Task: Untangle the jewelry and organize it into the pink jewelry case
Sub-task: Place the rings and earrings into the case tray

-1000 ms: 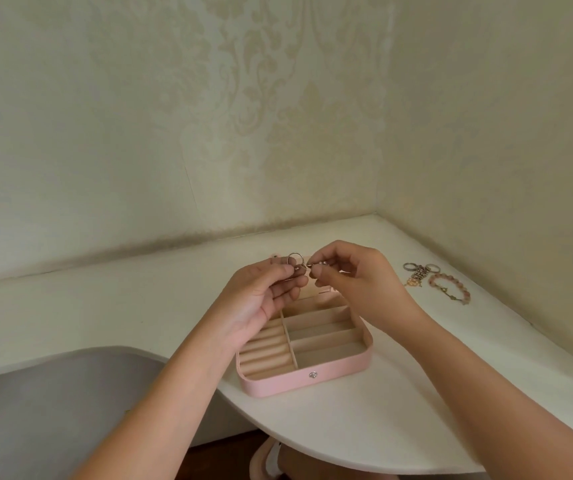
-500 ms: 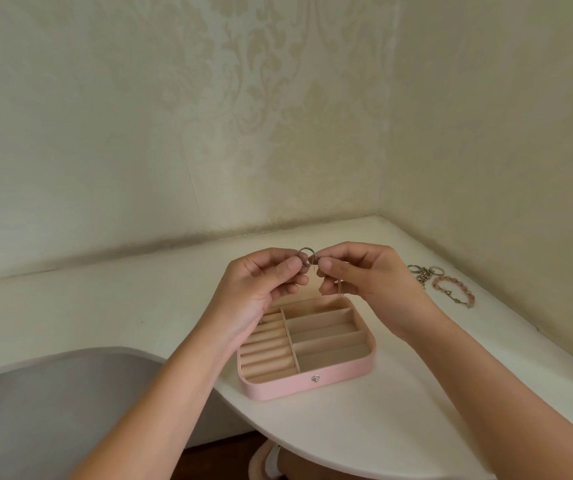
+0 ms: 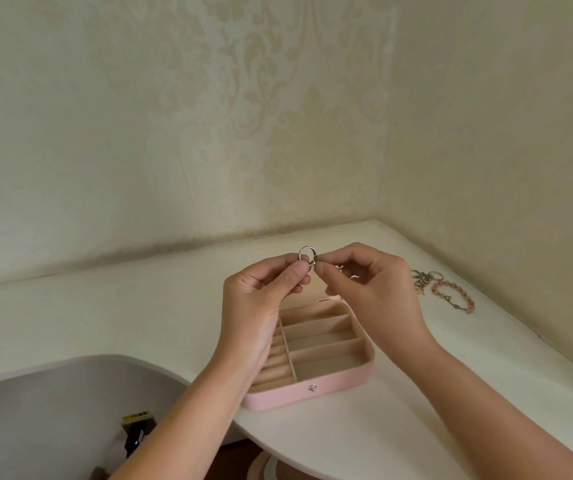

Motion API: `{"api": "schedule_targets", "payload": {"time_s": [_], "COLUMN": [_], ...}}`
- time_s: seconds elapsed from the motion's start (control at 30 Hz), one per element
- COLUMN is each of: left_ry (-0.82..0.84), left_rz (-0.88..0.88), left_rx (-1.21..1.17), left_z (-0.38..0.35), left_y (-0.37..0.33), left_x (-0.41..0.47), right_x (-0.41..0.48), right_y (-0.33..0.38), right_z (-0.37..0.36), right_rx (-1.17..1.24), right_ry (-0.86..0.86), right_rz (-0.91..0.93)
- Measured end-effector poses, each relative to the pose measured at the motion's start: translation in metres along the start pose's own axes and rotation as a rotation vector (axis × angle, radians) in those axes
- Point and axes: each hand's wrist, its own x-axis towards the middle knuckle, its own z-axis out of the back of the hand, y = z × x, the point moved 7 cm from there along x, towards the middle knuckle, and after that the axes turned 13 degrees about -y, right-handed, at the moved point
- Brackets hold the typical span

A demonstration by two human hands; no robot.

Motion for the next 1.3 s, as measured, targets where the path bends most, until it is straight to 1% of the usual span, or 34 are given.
{"api": "schedule_targets", "payload": {"time_s": [0.03, 0.07, 0.17, 0.2, 0.3, 0.33, 0.37, 0.4, 0.47, 0.57, 0.67, 0.77, 0.87, 1.03, 1.13, 1.23, 1.3], "left_ry": [-0.002, 0.003, 0.034, 0.036, 0.024, 0.020, 0.021, 0.031, 0.081, 0.134, 0.167, 0.176, 0.164, 0.158, 0.142, 0.135, 0.131], "left_rz": [0.007, 0.016, 0.026, 0.035, 0.104, 0.127, 0.151, 0.177, 0.231, 0.286, 0.303, 0.288, 0.245, 0.142, 0.077, 0.024, 0.015], "left_rx": [-0.013, -0.025, -0.047, -0.057, -0.134, -0.161, -0.189, -0.217, -0.270, -0.308, -0.321, -0.313, -0.262, -0.111, -0.041, 0.010, 0.022], "left_z": [-0.001, -0.002, -0.005, -0.005, -0.004, -0.004, -0.004, -0.005, -0.009, -0.013, -0.015, -0.015, -0.015, -0.010, -0.006, -0.003, -0.002], "left_y": [0.000, 0.000, 0.000, 0.001, 0.006, 0.008, 0.010, 0.011, 0.014, 0.016, 0.016, 0.014, 0.010, 0.004, 0.000, -0.003, -0.004], "left_x": [-0.001, -0.001, -0.002, -0.002, -0.001, -0.001, -0.001, -0.001, -0.001, 0.000, -0.001, -0.001, -0.001, 0.001, 0.002, 0.004, 0.004], "right_x": [-0.001, -0.002, 0.000, 0.000, -0.008, -0.012, -0.015, -0.017, -0.016, -0.012, -0.009, -0.008, -0.006, -0.006, -0.005, -0.005, -0.003], "right_y": [0.005, 0.006, 0.001, 0.001, 0.018, 0.021, 0.022, 0.023, 0.024, 0.022, 0.023, 0.023, 0.022, 0.024, 0.021, 0.017, 0.013], "right_z": [0.001, 0.001, -0.002, -0.001, -0.001, -0.003, -0.004, -0.003, -0.001, 0.001, 0.002, 0.001, 0.001, 0.002, 0.000, -0.003, -0.005], "right_rx": [-0.016, -0.010, 0.056, 0.020, -0.232, -0.281, -0.290, -0.274, -0.195, -0.022, 0.074, 0.127, 0.104, 0.000, -0.009, 0.044, 0.095], "right_ry": [-0.014, -0.010, 0.054, 0.044, -0.057, -0.092, -0.118, -0.135, -0.131, -0.055, 0.010, 0.039, 0.052, 0.042, 0.048, 0.102, 0.124], "right_rz": [0.058, 0.077, 0.017, 0.077, 0.490, 0.594, 0.648, 0.659, 0.584, 0.404, 0.276, 0.192, 0.166, 0.222, 0.212, 0.150, 0.045]}}
